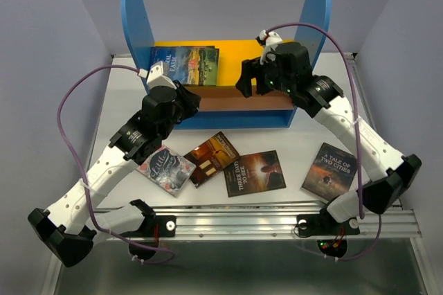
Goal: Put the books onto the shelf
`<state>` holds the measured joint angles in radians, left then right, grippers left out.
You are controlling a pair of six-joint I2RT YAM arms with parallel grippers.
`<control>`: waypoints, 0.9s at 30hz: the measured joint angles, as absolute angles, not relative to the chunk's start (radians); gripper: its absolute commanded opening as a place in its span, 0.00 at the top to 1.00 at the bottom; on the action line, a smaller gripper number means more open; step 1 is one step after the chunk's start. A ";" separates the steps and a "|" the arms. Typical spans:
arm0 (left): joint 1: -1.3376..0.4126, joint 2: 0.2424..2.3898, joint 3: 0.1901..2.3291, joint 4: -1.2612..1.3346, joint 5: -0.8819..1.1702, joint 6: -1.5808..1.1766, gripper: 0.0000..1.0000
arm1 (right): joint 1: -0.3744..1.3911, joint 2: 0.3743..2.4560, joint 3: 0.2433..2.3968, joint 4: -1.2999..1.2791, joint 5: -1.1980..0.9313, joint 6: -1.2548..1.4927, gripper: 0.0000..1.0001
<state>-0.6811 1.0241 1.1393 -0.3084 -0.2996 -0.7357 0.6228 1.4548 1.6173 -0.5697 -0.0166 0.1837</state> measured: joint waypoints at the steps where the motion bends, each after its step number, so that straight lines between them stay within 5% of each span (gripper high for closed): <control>1: -0.665 1.030 1.140 -0.305 -0.296 -0.722 1.00 | 0.623 1.481 1.650 -0.569 -0.007 0.177 0.35; 2: -0.653 1.036 1.140 -0.304 -0.292 -0.722 1.00 | 0.623 1.520 1.686 -0.562 0.007 0.168 0.49; 8: -0.563 1.116 1.142 -0.301 -0.263 -0.710 1.00 | 0.623 1.660 1.795 -0.551 0.046 0.137 0.74; 27: -0.453 1.129 1.142 -0.239 -0.195 -0.696 1.00 | 0.624 1.885 1.993 -0.506 0.003 0.093 0.80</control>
<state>-0.4534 1.1286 1.1416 -0.2390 -0.1947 -0.6956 0.6235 1.8854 1.9930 -0.5064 0.0029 0.0929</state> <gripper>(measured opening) 0.026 0.203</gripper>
